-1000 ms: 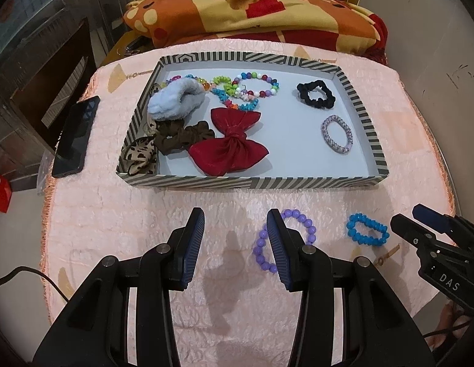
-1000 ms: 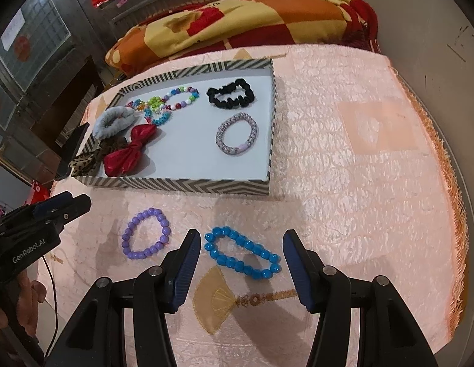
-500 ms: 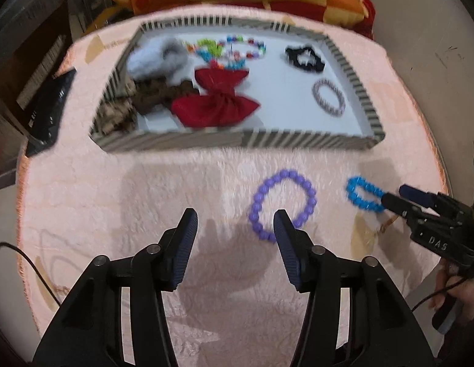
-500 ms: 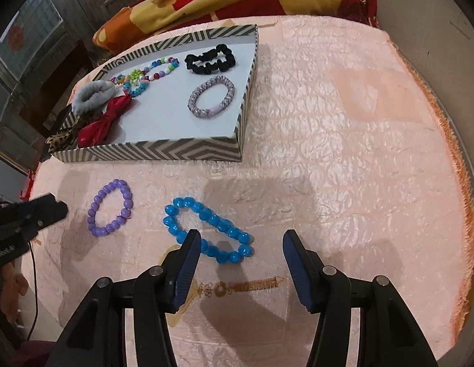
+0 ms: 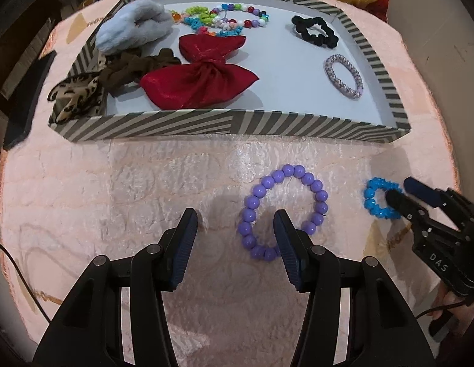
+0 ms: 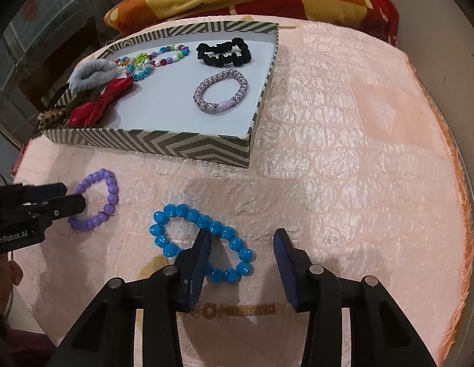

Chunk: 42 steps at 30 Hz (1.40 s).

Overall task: Organize jewelry
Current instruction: 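Grasp the purple beaded bracelet with the left tool while the right tool grasps the blue beaded bracelet, then carry both bracelets over the tray and open both tools to release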

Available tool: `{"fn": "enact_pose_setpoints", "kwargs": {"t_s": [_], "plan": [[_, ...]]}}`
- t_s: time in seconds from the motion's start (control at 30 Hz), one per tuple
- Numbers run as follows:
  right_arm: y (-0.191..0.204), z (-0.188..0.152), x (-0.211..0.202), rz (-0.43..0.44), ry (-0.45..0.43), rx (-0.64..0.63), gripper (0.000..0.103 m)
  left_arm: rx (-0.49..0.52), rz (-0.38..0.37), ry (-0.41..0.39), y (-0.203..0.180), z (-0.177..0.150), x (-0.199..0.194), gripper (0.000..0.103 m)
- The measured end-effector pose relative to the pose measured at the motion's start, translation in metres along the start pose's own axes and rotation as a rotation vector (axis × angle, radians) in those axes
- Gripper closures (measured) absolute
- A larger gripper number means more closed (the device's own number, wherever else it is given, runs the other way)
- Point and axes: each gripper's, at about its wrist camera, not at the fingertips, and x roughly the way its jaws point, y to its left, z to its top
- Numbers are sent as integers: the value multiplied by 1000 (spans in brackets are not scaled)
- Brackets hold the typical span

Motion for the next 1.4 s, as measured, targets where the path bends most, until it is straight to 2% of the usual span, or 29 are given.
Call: {"fn": "enact_pose_setpoints", "kwargs": {"t_s": [0.1,0.13,0.17,0.3,0.43,0.57,0.8,0.97,1.2,1.4], "plan": [[-2,0,-1,-15,-19,-13,84,15,21,-6,-4,1,2,54],[-5,0,-1,-7,-23,-2,93,13,35,-15,-4,1,2,66],[-8,0,-1,4,-25,10,93,16,47,-20,-5,1,2,81],[-13,1,-8,32,-46,37,93,8,30,-16,-1,5,2,94],[-12,5,-29,49,-92,35,93,-9,-35,14,9,6,-5,95],[-8,10,-51,66,-137,28,93,31,-47,-4,12,8,-26,95],[-5,18,-81,72,-191,7,93,90,-69,-75,7,9,-76,95],[-4,31,-105,89,-243,3,93,117,-65,-140,11,20,-114,95],[3,60,-111,116,-282,-25,93,141,-46,-206,2,57,-135,95],[9,81,-101,131,-273,-49,93,163,-42,-218,-23,98,-122,95]]}}
